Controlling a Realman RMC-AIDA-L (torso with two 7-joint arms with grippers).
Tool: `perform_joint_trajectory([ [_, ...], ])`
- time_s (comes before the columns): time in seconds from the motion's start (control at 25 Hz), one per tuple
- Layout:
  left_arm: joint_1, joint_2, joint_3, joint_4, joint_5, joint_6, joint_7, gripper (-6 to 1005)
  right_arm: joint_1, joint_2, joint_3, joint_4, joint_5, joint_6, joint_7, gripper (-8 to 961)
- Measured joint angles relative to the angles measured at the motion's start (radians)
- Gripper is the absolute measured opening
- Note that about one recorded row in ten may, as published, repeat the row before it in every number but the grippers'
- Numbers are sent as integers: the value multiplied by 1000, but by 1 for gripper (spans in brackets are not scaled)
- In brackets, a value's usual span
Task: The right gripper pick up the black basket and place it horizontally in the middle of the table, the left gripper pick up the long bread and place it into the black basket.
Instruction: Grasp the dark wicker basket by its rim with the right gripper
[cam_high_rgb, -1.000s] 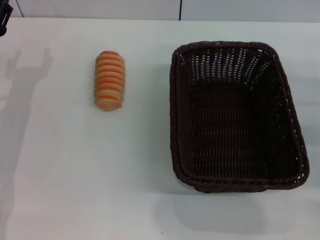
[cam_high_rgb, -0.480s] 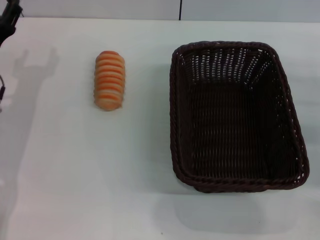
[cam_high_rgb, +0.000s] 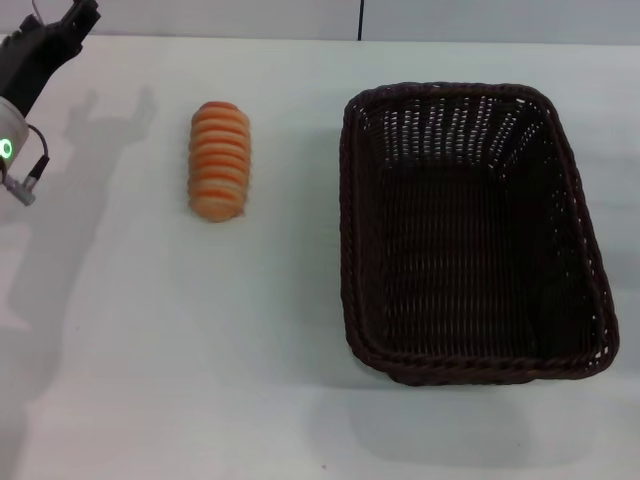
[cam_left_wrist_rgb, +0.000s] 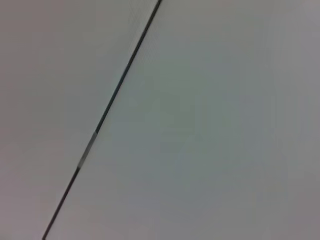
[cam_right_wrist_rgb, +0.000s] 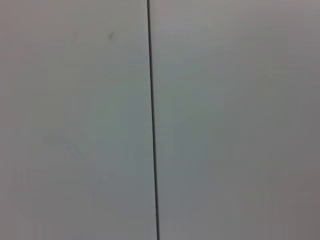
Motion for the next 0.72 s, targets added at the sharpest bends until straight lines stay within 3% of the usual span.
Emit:
perform_joint_trajectory([
  [0.32,17,4,-4,-63,0,-65,17,832,-4,8,2,3,0,-1,4,697],
  [0.36,2,-4,-37,132,0,223,55,832,-10,10,-1,14,0,-1,4,697],
  [0.4,2,-4,-37,132,0,223,55,832,-10,10,-1,14,0,-1,4,697],
  [0.44,-7,-15,-59,208,0,340,73,832,-32,10,-6,55,-3,13,-3,696],
  [0.6,-29,-32,-111,319,0,486,88,832,-105,10,-9,193,-5,114,-38,696],
  [0.64,-33,-30,-117,335,0,495,88,832,-169,10,-7,335,-6,233,-79,696],
  [0.68,-33,-30,-117,335,0,495,88,832,-169,10,-7,335,-6,233,-79,696],
  [0.72,-34,-29,-117,336,0,495,88,832,-227,10,-4,459,-6,330,-119,696],
])
